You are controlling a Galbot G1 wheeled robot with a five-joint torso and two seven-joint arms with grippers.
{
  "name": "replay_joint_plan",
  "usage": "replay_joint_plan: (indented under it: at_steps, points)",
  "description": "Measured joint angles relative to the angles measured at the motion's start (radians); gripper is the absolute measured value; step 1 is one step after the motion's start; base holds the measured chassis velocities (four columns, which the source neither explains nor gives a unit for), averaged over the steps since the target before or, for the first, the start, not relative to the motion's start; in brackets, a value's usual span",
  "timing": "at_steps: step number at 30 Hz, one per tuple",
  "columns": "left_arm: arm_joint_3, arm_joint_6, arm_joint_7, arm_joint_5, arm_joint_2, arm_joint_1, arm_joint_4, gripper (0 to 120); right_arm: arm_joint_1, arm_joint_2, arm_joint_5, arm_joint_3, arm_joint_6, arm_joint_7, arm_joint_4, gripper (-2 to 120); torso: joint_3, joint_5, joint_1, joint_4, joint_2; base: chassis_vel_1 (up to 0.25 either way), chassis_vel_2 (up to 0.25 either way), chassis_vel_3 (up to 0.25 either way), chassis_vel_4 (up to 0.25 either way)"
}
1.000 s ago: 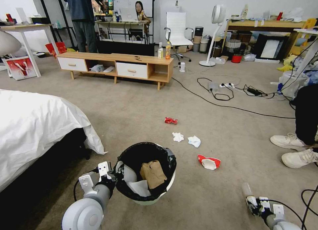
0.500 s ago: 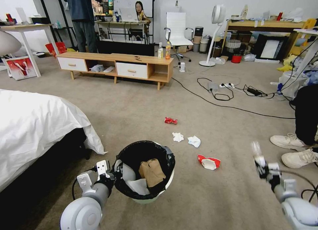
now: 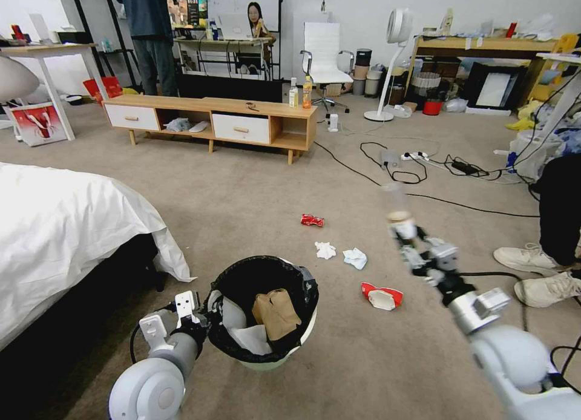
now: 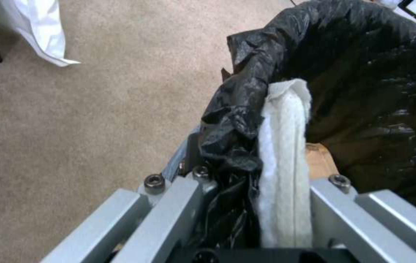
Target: Pick up the trash bin and place the garbage on the floor into it.
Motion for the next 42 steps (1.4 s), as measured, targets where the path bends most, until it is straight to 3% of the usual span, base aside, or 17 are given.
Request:
replay_joint_plan:
  at_steps: [12, 35, 42]
  points:
    - [0.052, 0.002, -0.012, 0.002, 0.001, -0.012, 0.018, 7, 0.017, -0.077, 0.101, -0.127, 0.065, -0.182, 0.037, 35, 0.0, 0.0002, 0.0, 0.0, 0.0, 0.0, 0.0, 0.0, 0.0]
    - [0.203, -0.009, -0.017, -0.021, -0.006, -0.106, 0.095, 7, 0.031, -0.147, 0.14, -0.242, 0.09, -0.3, -0.01, 35, 0.0, 0.0004, 0.0, -0.0001, 0.0, 0.0, 0.0, 0.0, 0.0]
    - [0.222, -0.012, -0.016, -0.023, -0.012, -0.115, 0.104, 7, 0.018, -0.149, 0.128, -0.241, 0.089, -0.3, -0.016, 35, 0.0, 0.0004, 0.0, 0.0, 0.0, 0.0, 0.0, 0.0, 0.0]
